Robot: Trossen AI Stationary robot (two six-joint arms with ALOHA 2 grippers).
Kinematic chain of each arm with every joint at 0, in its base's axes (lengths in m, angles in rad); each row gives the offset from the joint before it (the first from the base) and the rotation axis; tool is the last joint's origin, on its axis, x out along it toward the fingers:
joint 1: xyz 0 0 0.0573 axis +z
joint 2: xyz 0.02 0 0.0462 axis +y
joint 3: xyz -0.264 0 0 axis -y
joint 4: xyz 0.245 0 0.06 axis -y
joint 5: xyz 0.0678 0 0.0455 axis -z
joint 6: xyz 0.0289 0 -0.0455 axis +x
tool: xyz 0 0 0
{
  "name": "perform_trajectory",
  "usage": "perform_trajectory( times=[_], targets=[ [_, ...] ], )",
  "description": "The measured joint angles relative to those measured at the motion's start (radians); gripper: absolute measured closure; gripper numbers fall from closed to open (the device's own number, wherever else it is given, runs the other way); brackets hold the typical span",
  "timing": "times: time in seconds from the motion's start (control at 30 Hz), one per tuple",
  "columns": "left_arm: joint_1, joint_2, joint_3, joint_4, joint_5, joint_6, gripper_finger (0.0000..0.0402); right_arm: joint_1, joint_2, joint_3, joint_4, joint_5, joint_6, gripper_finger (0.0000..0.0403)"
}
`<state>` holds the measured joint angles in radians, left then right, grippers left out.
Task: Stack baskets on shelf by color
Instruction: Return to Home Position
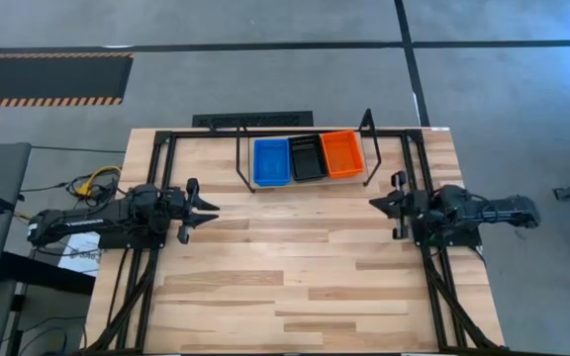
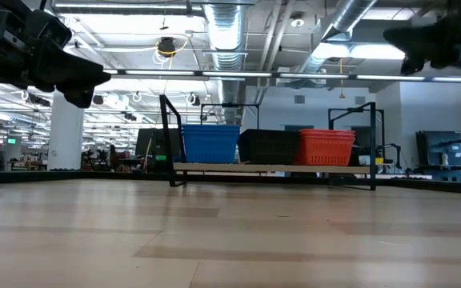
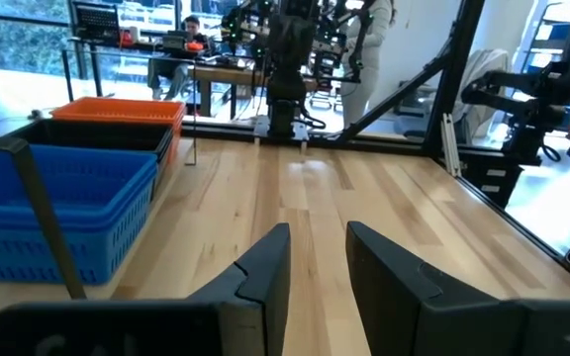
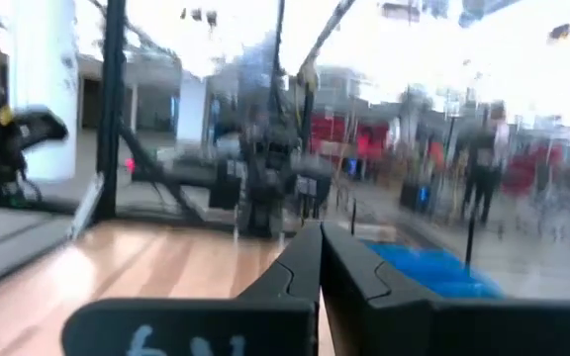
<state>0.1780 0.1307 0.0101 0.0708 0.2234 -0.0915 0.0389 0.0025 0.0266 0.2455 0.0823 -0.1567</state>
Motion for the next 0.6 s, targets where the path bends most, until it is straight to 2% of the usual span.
perform_trajectory(
  times=[0.3,0.6],
  targets=[
    [0.000,0.000,0.000,-0.007,0.000,-0.007,0.0313,-0.037,0.001,-0.016,-0.118,0.003,0.126,0.0376],
    [0.000,0.000,-0.001,-0.008,-0.013,0.004,0.0313,-0.062,0.002,-0.016,-0.159,0.003,0.133,0.0375]
  ],
)
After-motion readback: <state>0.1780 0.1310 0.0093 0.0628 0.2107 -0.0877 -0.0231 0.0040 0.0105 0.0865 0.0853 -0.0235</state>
